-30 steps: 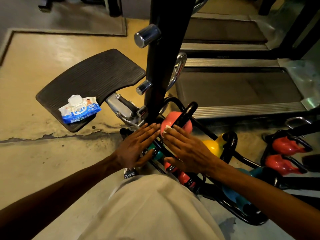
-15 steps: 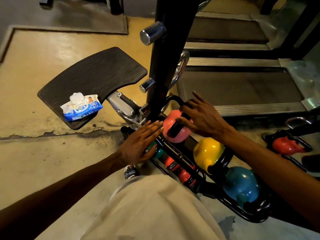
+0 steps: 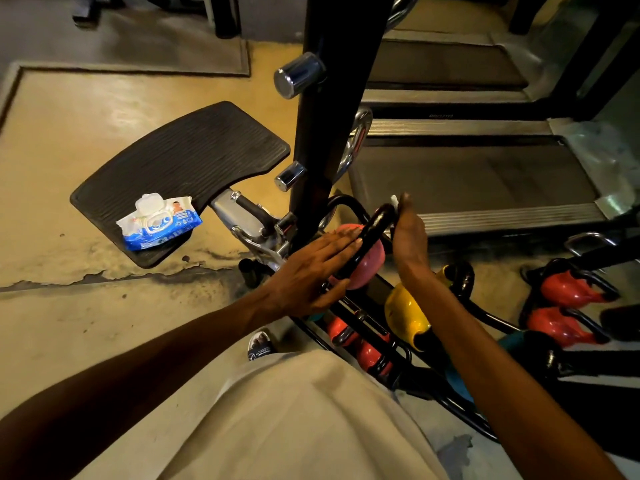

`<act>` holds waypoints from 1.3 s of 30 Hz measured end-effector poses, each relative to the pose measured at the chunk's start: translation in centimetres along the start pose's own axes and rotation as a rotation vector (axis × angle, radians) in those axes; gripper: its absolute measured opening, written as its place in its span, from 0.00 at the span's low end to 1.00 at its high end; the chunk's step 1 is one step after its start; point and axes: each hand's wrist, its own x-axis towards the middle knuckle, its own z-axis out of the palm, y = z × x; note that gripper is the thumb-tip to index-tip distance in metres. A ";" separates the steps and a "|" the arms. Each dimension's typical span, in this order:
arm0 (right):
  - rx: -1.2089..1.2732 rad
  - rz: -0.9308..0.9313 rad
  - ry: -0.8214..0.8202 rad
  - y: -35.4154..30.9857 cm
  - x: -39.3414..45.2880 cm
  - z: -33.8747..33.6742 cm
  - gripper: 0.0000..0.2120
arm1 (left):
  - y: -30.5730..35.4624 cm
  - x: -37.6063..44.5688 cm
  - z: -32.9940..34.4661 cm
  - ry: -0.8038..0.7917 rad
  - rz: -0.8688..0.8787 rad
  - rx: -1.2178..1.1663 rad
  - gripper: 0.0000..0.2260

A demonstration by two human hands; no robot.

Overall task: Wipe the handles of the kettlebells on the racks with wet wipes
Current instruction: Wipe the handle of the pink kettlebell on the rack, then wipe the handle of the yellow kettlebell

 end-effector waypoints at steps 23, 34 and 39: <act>0.738 0.495 -0.275 2.7 -3.9 -0.5 0.35 | -1.5 0.8 -0.4 -0.054 0.063 -0.101 0.30; 0.040 0.009 0.076 4.6 -7.7 1.2 0.03 | -0.4 0.0 0.3 -0.028 0.001 -0.161 0.37; -0.178 -0.059 0.036 4.7 -8.1 0.6 0.04 | 0.2 0.0 0.5 -0.025 -0.030 -0.122 0.40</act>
